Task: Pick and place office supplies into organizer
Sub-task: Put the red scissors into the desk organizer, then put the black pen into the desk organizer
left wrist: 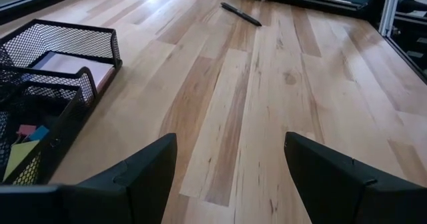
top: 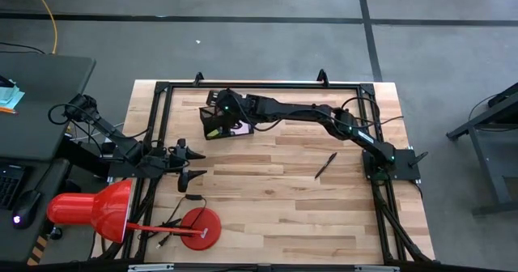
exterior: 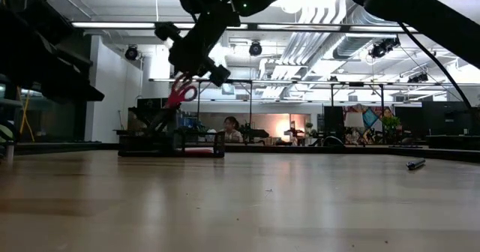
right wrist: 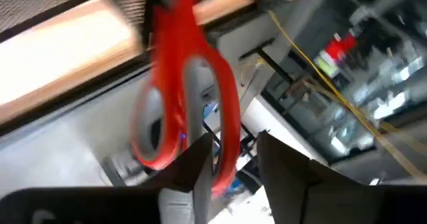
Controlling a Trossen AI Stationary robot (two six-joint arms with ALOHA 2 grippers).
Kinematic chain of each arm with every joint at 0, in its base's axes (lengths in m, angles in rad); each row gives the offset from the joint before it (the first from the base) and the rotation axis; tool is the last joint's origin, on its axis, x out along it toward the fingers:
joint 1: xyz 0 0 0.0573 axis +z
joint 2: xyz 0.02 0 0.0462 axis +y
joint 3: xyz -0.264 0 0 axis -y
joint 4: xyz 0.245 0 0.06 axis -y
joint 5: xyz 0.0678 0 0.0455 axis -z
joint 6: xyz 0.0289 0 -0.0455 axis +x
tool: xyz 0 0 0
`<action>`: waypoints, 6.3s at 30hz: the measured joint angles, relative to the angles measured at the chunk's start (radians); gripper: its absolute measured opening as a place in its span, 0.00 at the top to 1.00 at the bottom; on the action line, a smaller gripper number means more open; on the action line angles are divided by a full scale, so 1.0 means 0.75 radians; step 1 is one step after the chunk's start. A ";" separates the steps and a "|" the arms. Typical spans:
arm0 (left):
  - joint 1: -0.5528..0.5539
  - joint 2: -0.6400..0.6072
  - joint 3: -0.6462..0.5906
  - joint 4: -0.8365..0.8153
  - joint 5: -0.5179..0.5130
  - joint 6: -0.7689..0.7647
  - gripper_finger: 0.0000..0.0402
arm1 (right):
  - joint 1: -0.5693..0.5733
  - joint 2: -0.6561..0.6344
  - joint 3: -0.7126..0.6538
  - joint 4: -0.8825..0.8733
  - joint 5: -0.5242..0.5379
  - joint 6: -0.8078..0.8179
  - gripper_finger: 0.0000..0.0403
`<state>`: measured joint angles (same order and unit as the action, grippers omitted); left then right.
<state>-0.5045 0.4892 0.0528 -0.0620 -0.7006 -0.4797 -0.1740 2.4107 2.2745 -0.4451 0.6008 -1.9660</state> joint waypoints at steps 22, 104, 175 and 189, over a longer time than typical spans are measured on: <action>0.000 -0.001 0.000 0.001 0.001 -0.021 0.34 | 0.015 -0.003 0.003 0.436 0.879 1.078 0.38; 0.028 -0.001 -0.001 0.720 -0.556 0.395 0.34 | 1.183 -1.389 -2.778 1.095 0.745 3.882 0.54; 0.350 0.000 -0.001 0.638 -0.164 0.334 0.34 | 0.907 -1.372 -2.790 1.091 0.180 3.779 0.91; 0.350 0.001 -0.001 0.615 -0.164 0.334 0.34 | 0.779 -1.373 -2.790 1.239 -0.090 3.655 0.91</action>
<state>-0.2420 0.4896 0.0525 0.3992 -0.8234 -0.2295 0.4104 1.3811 0.1818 0.4843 0.5332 0.7752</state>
